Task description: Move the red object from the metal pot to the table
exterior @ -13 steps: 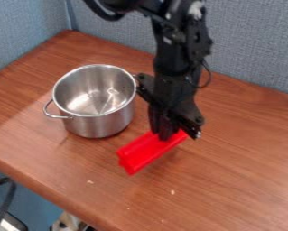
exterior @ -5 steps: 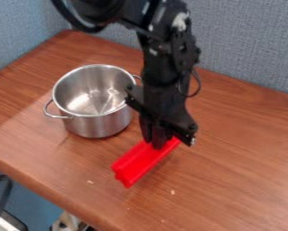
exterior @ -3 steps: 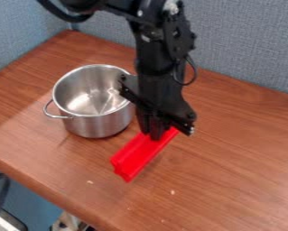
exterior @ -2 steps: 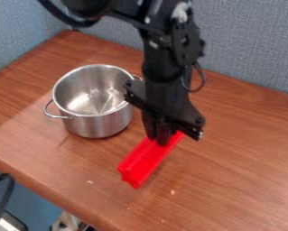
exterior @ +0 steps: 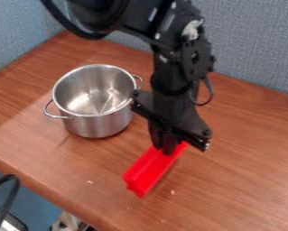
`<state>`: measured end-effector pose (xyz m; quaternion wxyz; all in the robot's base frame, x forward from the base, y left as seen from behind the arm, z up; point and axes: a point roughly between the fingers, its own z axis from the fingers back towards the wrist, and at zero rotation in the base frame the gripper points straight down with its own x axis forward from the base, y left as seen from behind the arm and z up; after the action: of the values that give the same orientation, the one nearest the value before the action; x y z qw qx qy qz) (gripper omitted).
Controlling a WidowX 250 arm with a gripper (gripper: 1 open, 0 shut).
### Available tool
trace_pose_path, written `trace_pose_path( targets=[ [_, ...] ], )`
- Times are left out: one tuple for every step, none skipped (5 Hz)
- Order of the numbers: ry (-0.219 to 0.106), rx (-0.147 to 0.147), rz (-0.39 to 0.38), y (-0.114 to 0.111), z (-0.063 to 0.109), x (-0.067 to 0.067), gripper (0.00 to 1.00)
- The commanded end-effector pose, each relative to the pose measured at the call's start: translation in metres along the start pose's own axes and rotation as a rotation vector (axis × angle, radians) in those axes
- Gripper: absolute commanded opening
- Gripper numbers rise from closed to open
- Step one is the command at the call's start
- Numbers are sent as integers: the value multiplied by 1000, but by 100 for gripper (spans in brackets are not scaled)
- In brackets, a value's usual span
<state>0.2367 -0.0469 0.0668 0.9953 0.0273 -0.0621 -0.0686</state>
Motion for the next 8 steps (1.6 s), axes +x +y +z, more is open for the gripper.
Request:
trace_pose_path(
  targets=[
    [-46,-12,-40,11,5,17,0],
    [-46,-8,22,13,2,21,0],
    [-61,-20,81,9,2,26,0],
    [-68,-38,78,11,3,26,0],
    [-60,-12,167,9,0,21,100],
    [-53,-7,173,19,10,22,0],
    [-50,-7,179,29,20,24,0],
    [-66,-18,204,46,38,31,100]
  ],
)
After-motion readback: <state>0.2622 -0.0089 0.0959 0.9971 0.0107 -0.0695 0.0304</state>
